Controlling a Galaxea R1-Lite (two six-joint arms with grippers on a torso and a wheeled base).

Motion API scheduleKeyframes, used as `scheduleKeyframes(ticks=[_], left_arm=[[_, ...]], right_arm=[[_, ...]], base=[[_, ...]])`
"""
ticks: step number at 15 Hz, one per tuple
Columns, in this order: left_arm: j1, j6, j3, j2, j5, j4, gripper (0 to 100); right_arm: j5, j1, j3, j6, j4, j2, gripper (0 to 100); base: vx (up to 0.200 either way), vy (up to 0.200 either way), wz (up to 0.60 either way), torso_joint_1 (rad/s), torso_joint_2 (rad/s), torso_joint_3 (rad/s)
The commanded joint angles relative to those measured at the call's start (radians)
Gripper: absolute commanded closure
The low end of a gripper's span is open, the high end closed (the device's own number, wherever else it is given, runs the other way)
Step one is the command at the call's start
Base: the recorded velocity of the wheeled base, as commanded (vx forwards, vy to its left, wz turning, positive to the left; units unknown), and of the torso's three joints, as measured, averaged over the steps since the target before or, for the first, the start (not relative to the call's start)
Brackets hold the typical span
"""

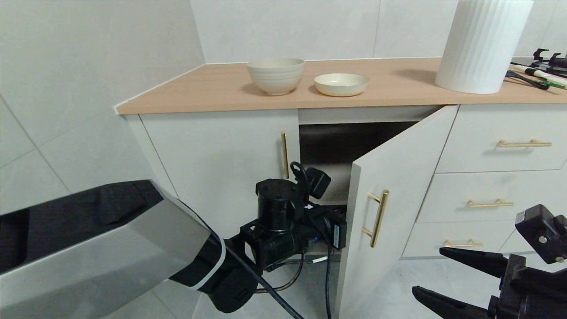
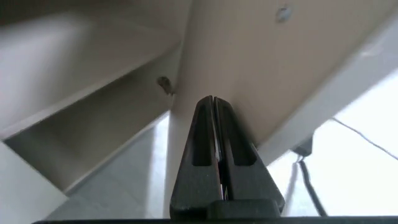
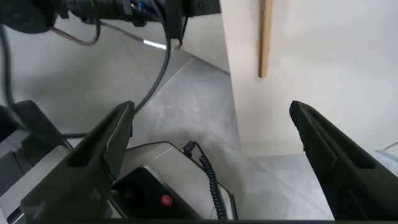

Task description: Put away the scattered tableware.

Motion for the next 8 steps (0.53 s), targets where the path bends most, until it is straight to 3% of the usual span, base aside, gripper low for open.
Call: scheduleKeyframes(ticks=[1, 2, 5, 6, 8], left_arm=[[-0.012, 0.000, -0.004, 0.014, 0.010, 0.000, 100], [-0.015, 0.000, -0.003, 0.008, 0.016, 0.000, 100], [-0.137, -0.003, 0.043, -0.045, 0.004, -0.088, 100], [-0.239, -0.014, 0.080, -0.081, -0.055, -0.108, 100], [-0.256, -0.022, 0.141, -0.106, -0.116, -0.120, 100]], right_arm=[[0.001, 0.003, 0.000, 0.000, -0.001, 0.002, 0], [0.006, 0.005, 0.001, 0.002, -0.001, 0.002, 0], [0.076, 0.078, 0.008, 0.005, 0.000, -0.072, 0], [0.135, 0.146, 0.014, 0.005, 0.002, -0.126, 0], [0.207, 0.156, 0.032, 0.003, 0.011, -0.146, 0]], base=[[0.000, 0.000, 0.00, 0.000, 0.00, 0.000], [0.000, 0.000, 0.00, 0.000, 0.00, 0.000], [0.000, 0.000, 0.00, 0.000, 0.00, 0.000], [0.000, 0.000, 0.00, 0.000, 0.00, 0.000], [0.000, 0.000, 0.00, 0.000, 0.00, 0.000]])
